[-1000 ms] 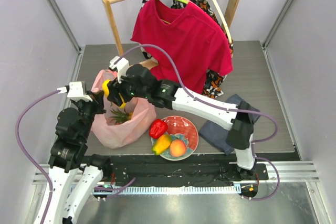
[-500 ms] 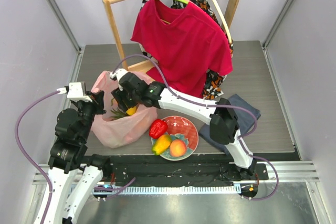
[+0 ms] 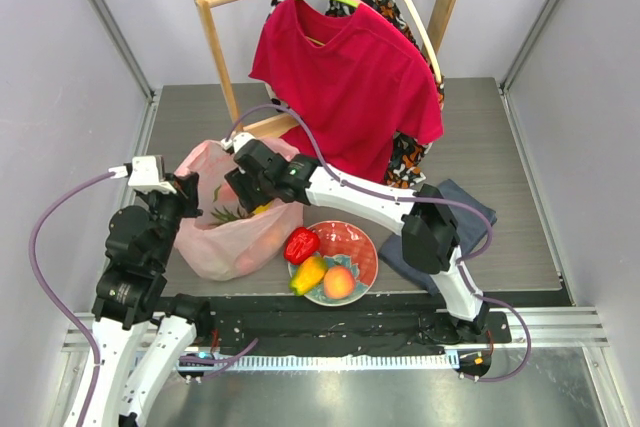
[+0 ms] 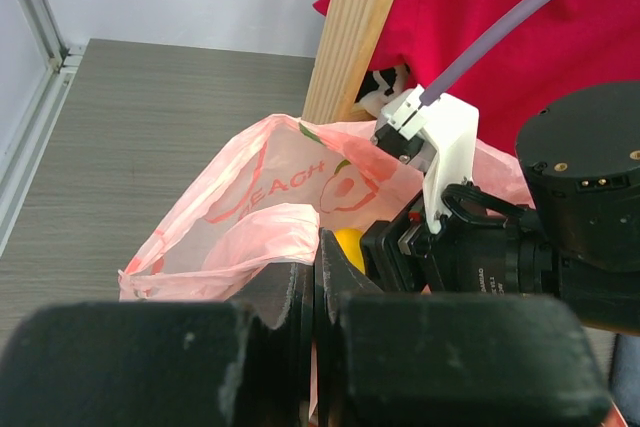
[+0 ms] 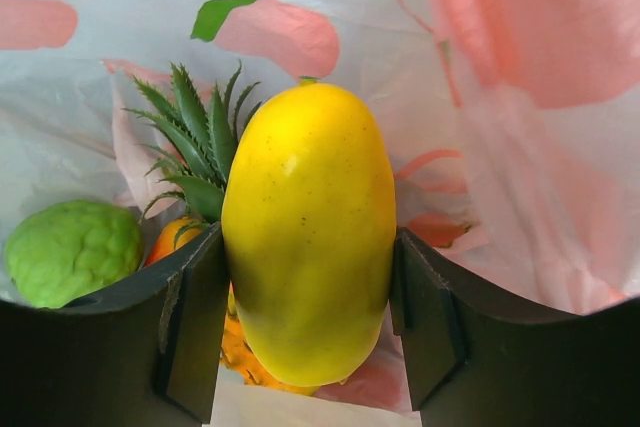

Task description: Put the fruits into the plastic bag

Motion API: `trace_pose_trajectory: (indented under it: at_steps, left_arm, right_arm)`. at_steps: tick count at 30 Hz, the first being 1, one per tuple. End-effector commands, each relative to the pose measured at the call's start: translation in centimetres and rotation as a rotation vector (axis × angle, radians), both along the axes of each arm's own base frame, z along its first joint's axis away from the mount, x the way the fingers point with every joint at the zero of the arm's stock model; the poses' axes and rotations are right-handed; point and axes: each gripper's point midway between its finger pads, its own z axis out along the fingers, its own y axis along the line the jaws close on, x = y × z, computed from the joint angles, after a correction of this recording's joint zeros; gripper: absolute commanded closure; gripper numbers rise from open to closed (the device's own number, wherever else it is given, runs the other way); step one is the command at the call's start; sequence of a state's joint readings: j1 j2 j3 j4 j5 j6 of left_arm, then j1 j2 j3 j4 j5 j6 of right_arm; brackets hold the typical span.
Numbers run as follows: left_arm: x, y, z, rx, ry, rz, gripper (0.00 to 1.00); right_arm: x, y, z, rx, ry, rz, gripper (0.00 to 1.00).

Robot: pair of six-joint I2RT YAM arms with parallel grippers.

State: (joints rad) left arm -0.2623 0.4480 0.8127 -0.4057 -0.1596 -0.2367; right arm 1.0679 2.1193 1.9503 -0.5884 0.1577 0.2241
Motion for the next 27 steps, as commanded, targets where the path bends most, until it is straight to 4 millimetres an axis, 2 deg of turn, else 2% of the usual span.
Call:
trace_pose_trajectory:
  at_steps: [1, 2, 3, 6, 11, 18, 20, 21, 22, 27]
  left_arm:
    - [0.4, -0.4, 1.1, -0.023, -0.04, -0.014, 1.0]
    - [0.4, -0.5, 1.1, -0.023, -0.04, -0.015, 1.0]
    - [0.5, -0.5, 1.0, -0.022, -0.037, -0.015, 1.0]
    - [0.5, -0.5, 1.0, -0.022, -0.037, -0.015, 1.0]
    - [0.5, -0.4, 1.0, -0.022, -0.037, -0.014, 1.0]
    - [0.6, -0.5, 0.9, -0.02, -0.029, -0.017, 1.0]
    - [0.6, -0.5, 0.9, -0.02, -0.028, -0.015, 1.0]
    - [0.6, -0.5, 0.9, -0.021, -0.031, -0.018, 1.0]
    - [0.6, -0.5, 0.9, -0.02, -0.029, -0.017, 1.0]
    - [0.6, -0.6, 0.8, -0.021, -0.026, -0.018, 1.0]
  right_arm:
    - [-1.3, 1.0, 1.6, 0.048, 0.014, 0.03, 0.62]
    - [-1.4, 1.1, 1.8, 0.052, 0.016, 0.041, 0.57]
    - [-1.6, 1.2, 1.7, 0.051, 0.019, 0.049, 0.46]
    - [-1.8, 1.4, 2.1, 0.062, 0.012, 0.065, 0.28]
    - [-2.1, 1.9, 2.6, 0.091, 0.013, 0.091, 0.15]
    - [-2.8, 2.5, 3.9, 0.156, 0.007, 0.125, 0.08]
    - [-3.1, 2.8, 5.1, 0.204, -0.005, 0.149, 0.08]
    - [-3.7, 3.1, 5.6, 0.232, 0.003, 0.178, 0.08]
    - [-4.3, 3.2, 6.9, 0.273, 0.006, 0.211, 0.08]
    - [-6.7, 4.5, 9.9, 0.409, 0.005, 0.334, 0.11]
